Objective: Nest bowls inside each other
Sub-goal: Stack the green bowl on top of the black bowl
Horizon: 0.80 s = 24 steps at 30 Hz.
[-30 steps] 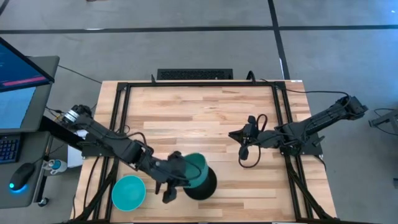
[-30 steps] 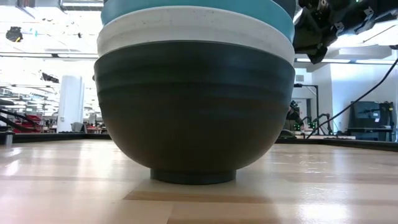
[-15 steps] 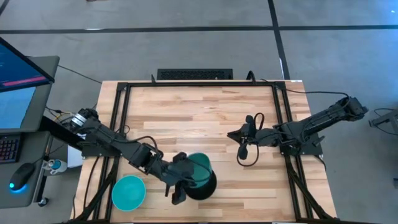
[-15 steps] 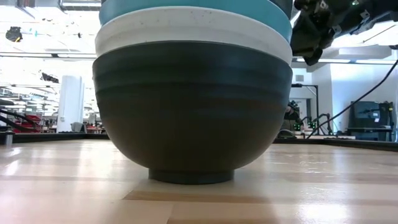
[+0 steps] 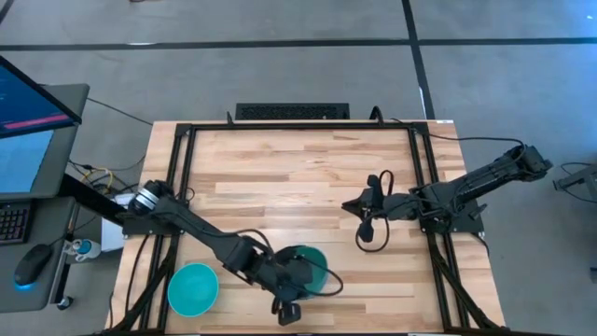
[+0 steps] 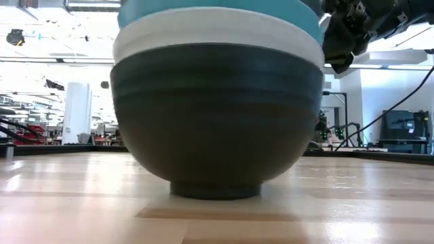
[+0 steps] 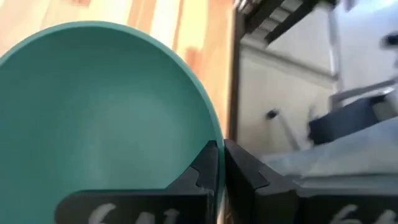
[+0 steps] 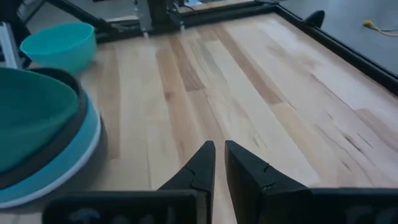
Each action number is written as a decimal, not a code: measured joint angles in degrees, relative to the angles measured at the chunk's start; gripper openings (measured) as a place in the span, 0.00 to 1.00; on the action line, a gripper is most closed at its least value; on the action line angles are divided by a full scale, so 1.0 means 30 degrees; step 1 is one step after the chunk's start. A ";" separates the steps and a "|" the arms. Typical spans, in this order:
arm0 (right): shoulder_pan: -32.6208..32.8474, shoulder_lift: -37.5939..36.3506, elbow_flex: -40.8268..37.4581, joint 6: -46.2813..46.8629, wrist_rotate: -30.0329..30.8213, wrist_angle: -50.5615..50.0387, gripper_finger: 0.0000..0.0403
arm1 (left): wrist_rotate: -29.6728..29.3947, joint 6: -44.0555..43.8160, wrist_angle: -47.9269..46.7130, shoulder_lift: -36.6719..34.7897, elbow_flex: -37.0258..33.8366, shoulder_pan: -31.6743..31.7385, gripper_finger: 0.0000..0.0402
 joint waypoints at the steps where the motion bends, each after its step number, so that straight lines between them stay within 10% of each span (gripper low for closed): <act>1: 0.0000 -0.0018 -0.0001 0.0001 -0.0076 0.0094 0.15 | -0.0007 -0.0034 -0.0744 0.0246 0.0311 -0.0025 0.00; 24: 0.0109 -0.0022 0.0006 0.0005 -0.0252 0.0134 0.15 | -0.2199 -0.0033 -0.5134 0.0608 0.2968 -0.0222 0.00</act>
